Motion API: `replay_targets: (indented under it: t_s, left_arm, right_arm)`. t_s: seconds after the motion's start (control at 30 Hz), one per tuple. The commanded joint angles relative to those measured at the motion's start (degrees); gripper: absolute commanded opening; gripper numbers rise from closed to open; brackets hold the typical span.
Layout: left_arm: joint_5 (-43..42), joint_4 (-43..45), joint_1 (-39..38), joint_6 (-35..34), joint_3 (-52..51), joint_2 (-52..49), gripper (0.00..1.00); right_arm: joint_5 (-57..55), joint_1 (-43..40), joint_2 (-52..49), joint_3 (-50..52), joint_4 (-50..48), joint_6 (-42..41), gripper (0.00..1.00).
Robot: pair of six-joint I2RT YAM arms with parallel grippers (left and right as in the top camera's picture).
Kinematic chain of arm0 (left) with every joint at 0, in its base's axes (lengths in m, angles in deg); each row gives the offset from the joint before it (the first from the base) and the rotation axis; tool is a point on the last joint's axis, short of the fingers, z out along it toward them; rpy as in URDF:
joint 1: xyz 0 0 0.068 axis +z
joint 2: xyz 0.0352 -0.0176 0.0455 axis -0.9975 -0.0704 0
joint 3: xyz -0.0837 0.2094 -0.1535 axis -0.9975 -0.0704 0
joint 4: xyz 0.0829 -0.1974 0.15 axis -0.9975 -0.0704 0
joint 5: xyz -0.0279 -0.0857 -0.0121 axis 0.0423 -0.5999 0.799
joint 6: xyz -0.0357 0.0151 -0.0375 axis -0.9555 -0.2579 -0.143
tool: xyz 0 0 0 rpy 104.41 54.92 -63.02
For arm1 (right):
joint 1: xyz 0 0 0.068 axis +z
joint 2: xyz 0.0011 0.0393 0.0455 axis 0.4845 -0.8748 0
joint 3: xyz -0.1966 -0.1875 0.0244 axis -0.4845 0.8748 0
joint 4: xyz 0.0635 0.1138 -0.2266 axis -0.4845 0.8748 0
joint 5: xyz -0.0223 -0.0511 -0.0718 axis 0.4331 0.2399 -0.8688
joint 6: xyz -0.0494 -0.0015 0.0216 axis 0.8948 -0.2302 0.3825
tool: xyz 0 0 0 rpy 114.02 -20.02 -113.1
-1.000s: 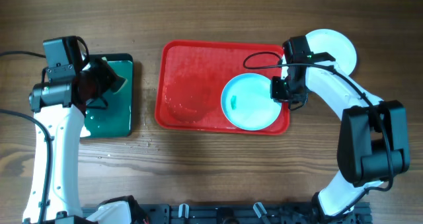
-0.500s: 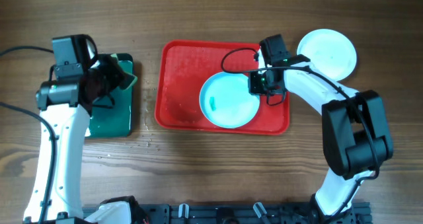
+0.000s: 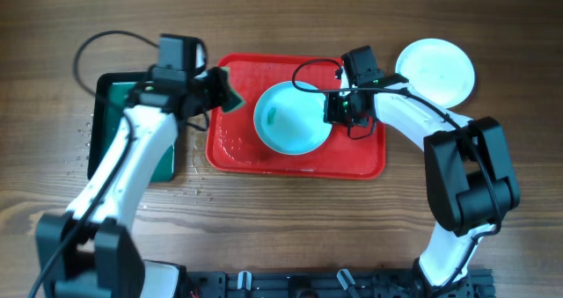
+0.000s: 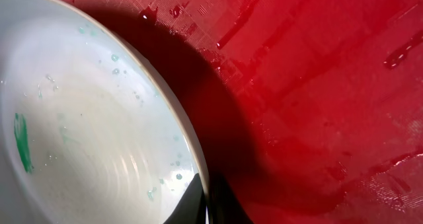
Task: Clean dirty plates on tray and stack at the side
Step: 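Scrub the held plate with the sponge in the left gripper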
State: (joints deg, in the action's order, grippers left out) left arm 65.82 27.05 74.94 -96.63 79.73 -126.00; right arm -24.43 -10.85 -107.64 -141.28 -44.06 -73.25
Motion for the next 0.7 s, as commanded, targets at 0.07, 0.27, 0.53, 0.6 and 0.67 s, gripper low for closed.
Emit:
replay_targets:
  t_s: [0.07,0.27,0.53,0.6,0.67]
  left_arm:
    - [-5.66,8.57,-6.67,0.24,-0.15,-8.44,0.04]
    - [-5.81,15.54,-13.38,-1.25,-0.15,-15.61,0.04]
    - [-1.46,19.82,-16.06,-1.25,-0.15,-22.93,0.05]
    - [3.04,19.58,-15.96,-1.22,-0.15,-23.93,0.07]
    - [8.76,18.67,-15.52,-1.18,-0.15,-24.15,0.08]
  right_arm:
    - [0.13,0.46,-3.58,1.55,0.17,-1.20,0.05]
    - [0.13,0.46,-3.58,1.55,-0.42,-1.18,0.05]
    - [0.11,0.46,-3.58,1.57,0.50,-0.61,0.05]
    - [0.13,0.46,-3.58,1.57,0.50,-0.59,0.05]
    - [0.11,0.46,-3.58,1.57,0.74,-0.59,0.05]
